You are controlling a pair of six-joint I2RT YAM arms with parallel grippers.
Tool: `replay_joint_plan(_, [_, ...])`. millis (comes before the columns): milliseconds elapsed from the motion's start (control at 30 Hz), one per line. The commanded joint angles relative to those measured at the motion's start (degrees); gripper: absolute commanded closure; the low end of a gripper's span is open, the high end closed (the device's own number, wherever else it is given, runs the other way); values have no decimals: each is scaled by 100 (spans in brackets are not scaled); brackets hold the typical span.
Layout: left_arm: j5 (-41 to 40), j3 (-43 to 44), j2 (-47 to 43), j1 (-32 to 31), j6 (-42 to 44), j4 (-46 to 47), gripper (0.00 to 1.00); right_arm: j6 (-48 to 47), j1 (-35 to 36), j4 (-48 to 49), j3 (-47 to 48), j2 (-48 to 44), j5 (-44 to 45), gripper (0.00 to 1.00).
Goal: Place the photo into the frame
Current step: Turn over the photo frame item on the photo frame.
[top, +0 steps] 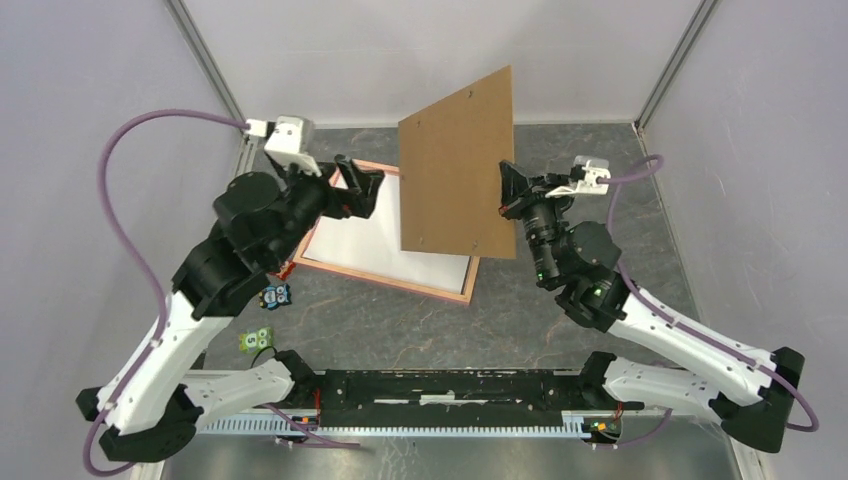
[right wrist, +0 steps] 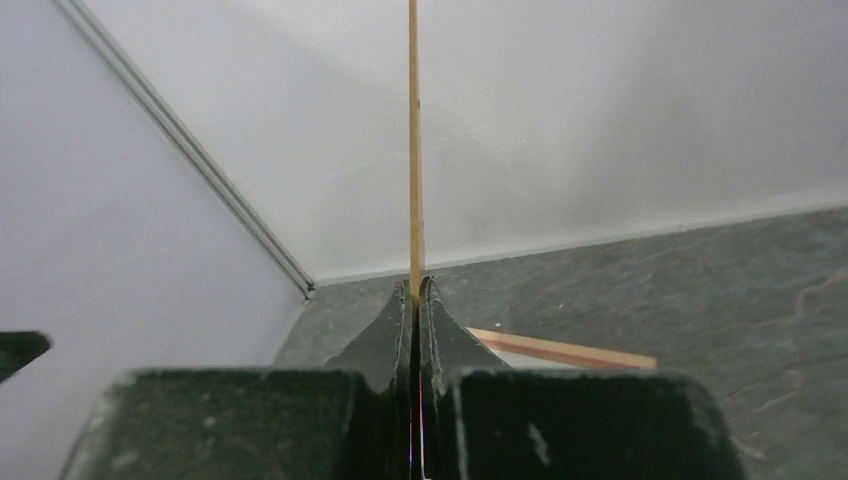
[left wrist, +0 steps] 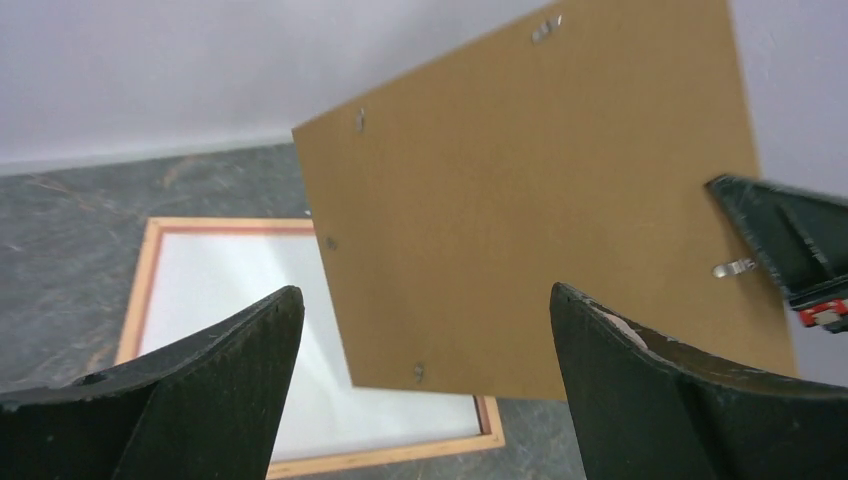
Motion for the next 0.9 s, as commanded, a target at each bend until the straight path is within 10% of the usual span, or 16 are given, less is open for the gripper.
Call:
replay_joint_plan(0, [-648,-343,-340,6,663,332,2,1888,-7,1792,-552,132,640,100])
replay_joint_plan(867, [-631,-1757,-1091,-31,735,1118,1,6126,-236,3055,-1471,2583,887,100])
